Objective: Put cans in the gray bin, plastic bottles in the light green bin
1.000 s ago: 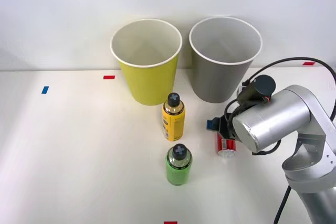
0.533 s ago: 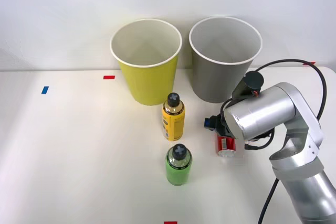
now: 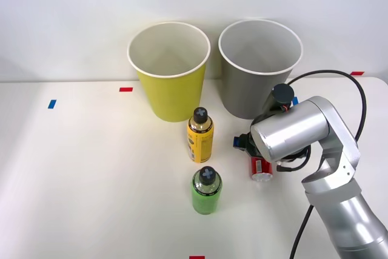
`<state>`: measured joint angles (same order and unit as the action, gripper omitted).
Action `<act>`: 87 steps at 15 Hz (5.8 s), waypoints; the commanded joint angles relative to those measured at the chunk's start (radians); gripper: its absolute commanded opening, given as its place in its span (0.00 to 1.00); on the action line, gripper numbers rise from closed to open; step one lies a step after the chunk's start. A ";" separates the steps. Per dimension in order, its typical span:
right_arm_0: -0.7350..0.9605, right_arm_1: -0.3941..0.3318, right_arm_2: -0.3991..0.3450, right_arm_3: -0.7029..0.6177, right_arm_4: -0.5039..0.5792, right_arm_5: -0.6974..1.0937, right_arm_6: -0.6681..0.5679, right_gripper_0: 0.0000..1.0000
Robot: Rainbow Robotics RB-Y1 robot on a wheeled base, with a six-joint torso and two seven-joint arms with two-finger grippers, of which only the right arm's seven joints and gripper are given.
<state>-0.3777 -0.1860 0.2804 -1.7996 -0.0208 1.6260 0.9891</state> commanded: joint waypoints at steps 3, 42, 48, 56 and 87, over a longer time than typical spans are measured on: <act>0.000 0.020 -0.004 0.031 0.032 -0.001 0.011 1.00; 0.522 0.066 -0.271 -0.770 -0.240 -0.437 0.721 0.00; 0.500 0.091 -0.319 -0.770 -0.415 -0.675 0.730 0.00; 0.226 0.036 -0.368 -0.486 -0.499 -0.880 0.697 0.00; -0.033 -0.035 -0.248 -0.010 -0.504 -1.256 0.819 1.00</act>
<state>-0.4446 -0.2179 0.0304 -1.7690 -0.5244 0.3704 1.7938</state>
